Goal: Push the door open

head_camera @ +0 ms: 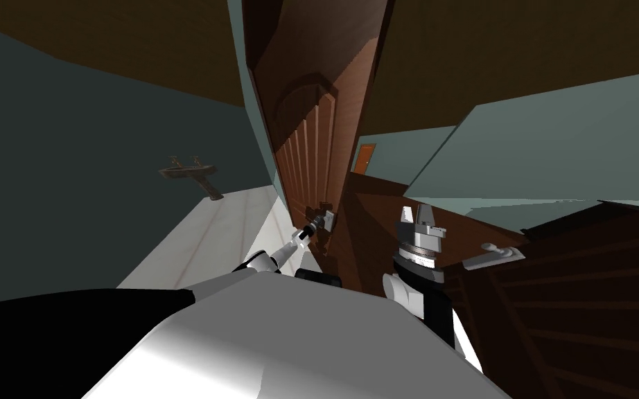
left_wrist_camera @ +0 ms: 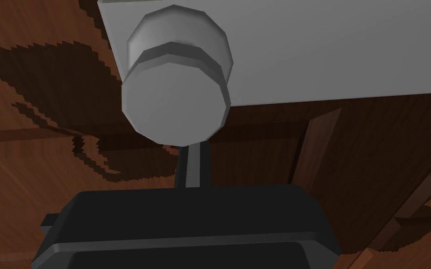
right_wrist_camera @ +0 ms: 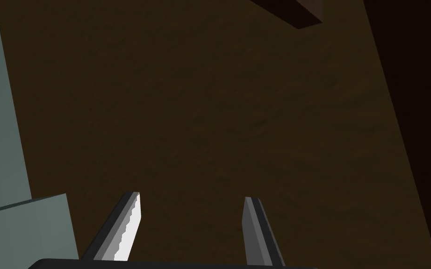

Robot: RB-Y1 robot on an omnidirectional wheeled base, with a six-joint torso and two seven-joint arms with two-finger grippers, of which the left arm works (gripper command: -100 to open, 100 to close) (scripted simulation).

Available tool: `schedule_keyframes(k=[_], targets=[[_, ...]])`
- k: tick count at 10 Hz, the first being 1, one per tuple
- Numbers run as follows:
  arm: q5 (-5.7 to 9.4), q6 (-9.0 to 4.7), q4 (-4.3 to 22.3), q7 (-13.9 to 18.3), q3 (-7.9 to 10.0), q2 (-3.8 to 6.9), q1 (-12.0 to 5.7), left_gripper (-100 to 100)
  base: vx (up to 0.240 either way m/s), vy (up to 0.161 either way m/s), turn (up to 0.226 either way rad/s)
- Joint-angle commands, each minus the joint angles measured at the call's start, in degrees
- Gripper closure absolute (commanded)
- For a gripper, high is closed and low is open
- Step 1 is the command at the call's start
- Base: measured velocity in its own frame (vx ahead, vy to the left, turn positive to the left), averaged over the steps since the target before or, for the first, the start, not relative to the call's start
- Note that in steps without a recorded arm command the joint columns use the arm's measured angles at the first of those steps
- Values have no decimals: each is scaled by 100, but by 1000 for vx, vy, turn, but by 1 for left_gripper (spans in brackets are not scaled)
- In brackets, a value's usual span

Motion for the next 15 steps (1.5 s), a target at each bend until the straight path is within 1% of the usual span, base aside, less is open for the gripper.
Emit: schedule_keyframes(k=[1, 4, 7, 8, 9, 11, 13, 15], targets=[[-3, -3, 5, 27, -30, -6, -3, -100, -144, 99, -1], [-12, 14, -39, 130, -139, -32, 4, -100, -187, 91, 1], [-20, 29, -78, 221, -236, -94, 10, -100, -182, 100, -3], [-19, 18, -59, 192, -211, -86, 8, -100, -84, 30, -5], [-15, 4, -47, 174, -189, -56, 12, -100, 51, -46, -34], [-11, -9, -36, 152, -164, -47, 14, -100, 166, -118, -14], [-4, -30, -20, 120, -129, -62, 16, -100, 206, -131, -23], [1, -47, -7, 92, -98, -105, 17, -100, 188, -112, -20]])
